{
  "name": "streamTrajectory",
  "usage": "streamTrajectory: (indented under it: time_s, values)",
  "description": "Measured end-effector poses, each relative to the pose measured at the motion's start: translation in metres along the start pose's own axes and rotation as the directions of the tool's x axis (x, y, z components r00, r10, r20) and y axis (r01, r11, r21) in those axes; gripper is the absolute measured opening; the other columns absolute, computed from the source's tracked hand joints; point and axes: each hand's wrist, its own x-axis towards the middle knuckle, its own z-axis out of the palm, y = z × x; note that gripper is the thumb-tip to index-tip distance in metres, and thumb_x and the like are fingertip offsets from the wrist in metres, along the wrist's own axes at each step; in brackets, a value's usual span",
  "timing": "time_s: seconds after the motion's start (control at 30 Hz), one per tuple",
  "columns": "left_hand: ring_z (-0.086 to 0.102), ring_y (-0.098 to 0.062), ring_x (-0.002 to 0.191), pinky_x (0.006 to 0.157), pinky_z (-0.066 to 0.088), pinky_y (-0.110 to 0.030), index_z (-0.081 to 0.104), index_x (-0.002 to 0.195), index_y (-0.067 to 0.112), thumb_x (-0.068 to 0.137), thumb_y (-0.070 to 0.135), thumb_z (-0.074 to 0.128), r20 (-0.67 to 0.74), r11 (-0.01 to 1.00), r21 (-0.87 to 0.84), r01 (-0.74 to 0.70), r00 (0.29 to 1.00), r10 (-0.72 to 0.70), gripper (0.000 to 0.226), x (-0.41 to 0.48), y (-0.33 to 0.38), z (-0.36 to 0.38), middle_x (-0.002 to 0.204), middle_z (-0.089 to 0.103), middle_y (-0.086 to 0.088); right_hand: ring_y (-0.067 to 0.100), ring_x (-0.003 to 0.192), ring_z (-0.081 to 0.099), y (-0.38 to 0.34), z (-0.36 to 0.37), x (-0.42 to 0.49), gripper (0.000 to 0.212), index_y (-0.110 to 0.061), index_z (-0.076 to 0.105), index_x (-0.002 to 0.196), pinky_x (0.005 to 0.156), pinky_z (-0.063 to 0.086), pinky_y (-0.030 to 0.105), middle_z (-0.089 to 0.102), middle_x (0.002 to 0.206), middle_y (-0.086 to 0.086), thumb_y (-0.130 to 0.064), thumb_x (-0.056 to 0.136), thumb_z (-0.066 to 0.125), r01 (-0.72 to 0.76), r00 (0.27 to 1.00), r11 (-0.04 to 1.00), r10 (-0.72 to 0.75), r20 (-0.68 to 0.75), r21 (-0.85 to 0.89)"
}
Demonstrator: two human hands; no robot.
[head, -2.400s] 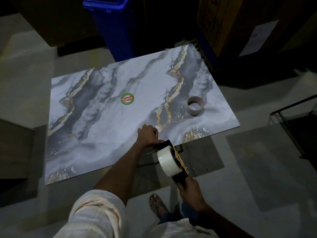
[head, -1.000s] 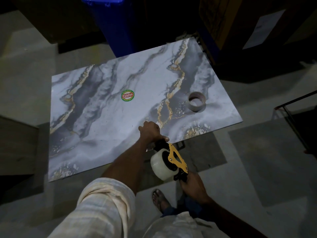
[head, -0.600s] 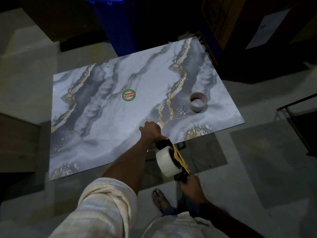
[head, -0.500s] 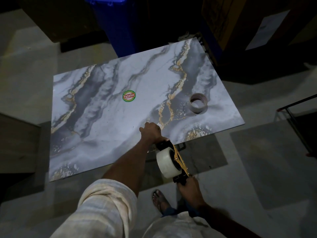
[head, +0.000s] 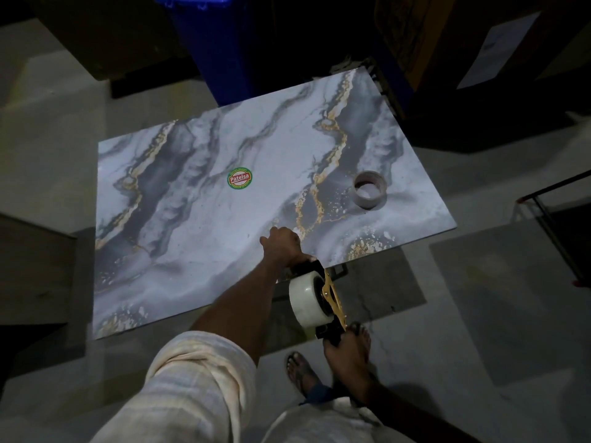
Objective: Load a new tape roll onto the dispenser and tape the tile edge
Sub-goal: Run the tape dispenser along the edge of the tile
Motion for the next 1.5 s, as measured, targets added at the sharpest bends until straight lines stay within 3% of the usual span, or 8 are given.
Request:
streamTrajectory:
  time_s: [0.07,0.23,0.3,0.43,0.6,1.03,1.3,1.5]
  values:
    - [0.048,-0.030,0.120,0.092,0.036,-0.047,0.057,0.063,0.024,0.065,0.075,0.078,0.000,1.000,-0.011,0.000,1.000,0.000,0.056,-0.001,0.001,-0.001,0.088,0.054,0.000,0.033,0.117,0.055,-0.004,0.000,-0.004,0.023,0.000,0.065,0.108,0.091,0.033,0.030,0.064,0.098,0.012,-0.019,0.097,0.055,-0.024,1.000,1.000,0.024,0.006,-0.009]
    - [0.046,-0.029,0.121,0.096,0.037,-0.048,0.062,0.072,0.019,0.068,0.071,0.079,-0.008,1.000,-0.005,0.009,1.000,-0.009,0.055,-0.003,0.003,-0.002,0.093,0.057,-0.002,0.028,0.113,0.059,-0.020,0.000,-0.013,0.018,-0.014,0.072,0.099,0.079,0.025,0.029,0.071,0.107,0.010,-0.021,0.095,0.055,-0.077,0.997,0.997,0.077,0.024,-0.008]
    - [0.047,-0.029,0.119,0.095,0.038,-0.048,0.063,0.073,0.019,0.068,0.072,0.078,-0.005,1.000,0.006,0.013,1.000,-0.013,0.055,-0.003,0.004,-0.003,0.095,0.059,-0.003,0.028,0.107,0.063,-0.021,0.002,-0.012,0.017,-0.018,0.071,0.089,0.075,0.024,0.027,0.074,0.103,0.010,-0.019,0.095,0.056,-0.083,0.996,0.996,0.083,0.021,0.017]
    - [0.047,-0.028,0.120,0.098,0.039,-0.050,0.067,0.079,0.020,0.068,0.075,0.076,0.007,0.999,0.029,0.024,1.000,-0.024,0.057,-0.001,0.004,-0.001,0.100,0.060,-0.003,0.030,0.103,0.066,-0.022,0.007,-0.009,0.020,-0.007,0.072,0.090,0.079,0.036,0.029,0.074,0.098,0.013,-0.020,0.094,0.058,-0.140,0.990,0.987,0.140,0.007,0.077]
    - [0.045,-0.028,0.122,0.101,0.040,-0.053,0.076,0.090,0.022,0.067,0.083,0.069,0.034,0.995,0.102,0.022,0.999,-0.025,0.066,0.004,0.003,0.002,0.102,0.054,0.000,0.029,0.116,0.059,-0.029,0.000,-0.008,0.028,-0.005,0.072,0.108,0.090,0.036,0.028,0.069,0.117,0.014,-0.025,0.097,0.055,-0.184,0.983,0.983,0.184,0.000,0.024]
    - [0.048,-0.028,0.123,0.100,0.039,-0.050,0.075,0.100,0.018,0.068,0.074,0.077,0.034,0.996,0.063,0.068,0.997,-0.070,0.065,0.007,0.005,0.003,0.112,0.063,-0.004,0.030,0.117,0.060,-0.029,-0.009,-0.003,0.025,-0.008,0.074,0.106,0.089,0.042,0.027,0.070,0.117,0.013,-0.020,0.091,0.059,-0.208,0.978,0.978,0.208,-0.010,-0.004]
    - [0.050,-0.028,0.118,0.098,0.043,-0.050,0.075,0.091,0.019,0.065,0.080,0.072,0.038,0.995,0.088,0.054,0.998,-0.058,0.067,0.008,0.003,0.003,0.107,0.063,-0.003,0.030,0.124,0.055,-0.023,-0.007,0.004,0.028,-0.001,0.069,0.113,0.091,0.033,0.025,0.066,0.125,0.016,-0.017,0.094,0.057,-0.192,0.981,0.981,0.192,-0.019,0.013]
    - [0.052,-0.028,0.118,0.099,0.043,-0.052,0.073,0.084,0.020,0.061,0.080,0.076,0.028,0.997,0.062,0.053,0.998,-0.054,0.065,0.007,0.003,0.003,0.104,0.064,-0.002,0.030,0.115,0.062,-0.016,-0.008,0.009,0.024,-0.003,0.072,0.105,0.086,0.044,0.027,0.071,0.116,0.014,-0.016,0.090,0.060,-0.205,0.978,0.978,0.204,0.046,0.021]
